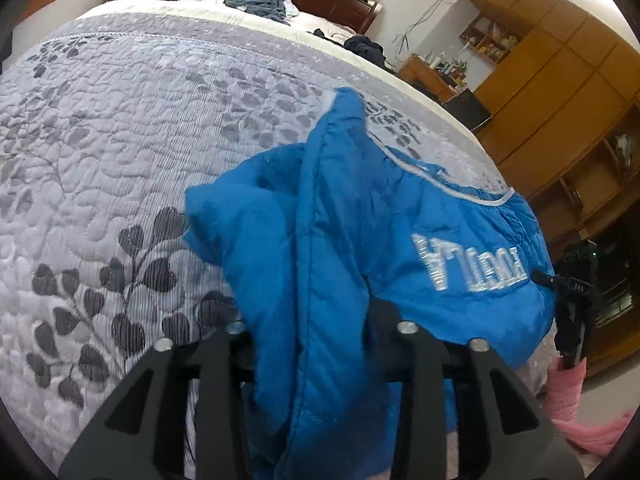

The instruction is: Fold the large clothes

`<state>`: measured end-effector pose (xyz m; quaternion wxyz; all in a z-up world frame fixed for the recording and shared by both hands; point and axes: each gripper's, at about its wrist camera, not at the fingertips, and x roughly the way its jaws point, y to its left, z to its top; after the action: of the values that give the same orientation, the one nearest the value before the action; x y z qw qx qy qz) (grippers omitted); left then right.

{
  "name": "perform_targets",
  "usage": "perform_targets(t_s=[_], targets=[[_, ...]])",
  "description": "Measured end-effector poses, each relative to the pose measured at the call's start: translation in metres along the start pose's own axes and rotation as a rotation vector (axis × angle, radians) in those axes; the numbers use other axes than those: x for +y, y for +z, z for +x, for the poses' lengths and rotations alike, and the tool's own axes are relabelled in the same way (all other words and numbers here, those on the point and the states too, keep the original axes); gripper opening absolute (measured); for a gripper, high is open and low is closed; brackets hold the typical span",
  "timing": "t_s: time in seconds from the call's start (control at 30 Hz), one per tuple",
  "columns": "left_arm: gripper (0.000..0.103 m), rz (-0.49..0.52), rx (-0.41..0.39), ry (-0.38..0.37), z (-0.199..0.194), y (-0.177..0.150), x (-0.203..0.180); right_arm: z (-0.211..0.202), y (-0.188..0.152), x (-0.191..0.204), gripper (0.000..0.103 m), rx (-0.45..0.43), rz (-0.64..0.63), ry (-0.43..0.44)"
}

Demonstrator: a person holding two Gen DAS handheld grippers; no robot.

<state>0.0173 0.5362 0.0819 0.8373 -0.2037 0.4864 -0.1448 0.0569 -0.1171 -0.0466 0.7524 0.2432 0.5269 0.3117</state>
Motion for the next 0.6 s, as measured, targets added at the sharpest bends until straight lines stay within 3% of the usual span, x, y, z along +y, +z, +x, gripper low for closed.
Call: perform_targets(t_s=[0.17,0.27,0.33,0.43,0.6], targets=[[0.059,-0.001,-0.029,0.0,0.021,-0.003,0.011,0.022,-0.002,-0.033,0.042,0.013,0.077,0.046],[0.06,-0.023,-0.025,-0.016,0.019,-0.004,0.014,0.02,-0.004,-0.033,0.043,0.007,0.07,0.047],[0.06,-0.02,-0.024,-0.001,0.014,-0.004,0.012,0.015,-0.004,-0.028,0.051,-0.002,0.048,0.007],[0.06,-0.009,-0.055,0.053,-0.005,-0.003,0.009,-0.006,-0.004,-0.013,0.057,-0.062,-0.012,-0.127],[0.059,0.079,-0.213,0.224,-0.05,0.009,-0.008,-0.037,0.005,0.015,0.062,-0.15,-0.102,-0.277]])
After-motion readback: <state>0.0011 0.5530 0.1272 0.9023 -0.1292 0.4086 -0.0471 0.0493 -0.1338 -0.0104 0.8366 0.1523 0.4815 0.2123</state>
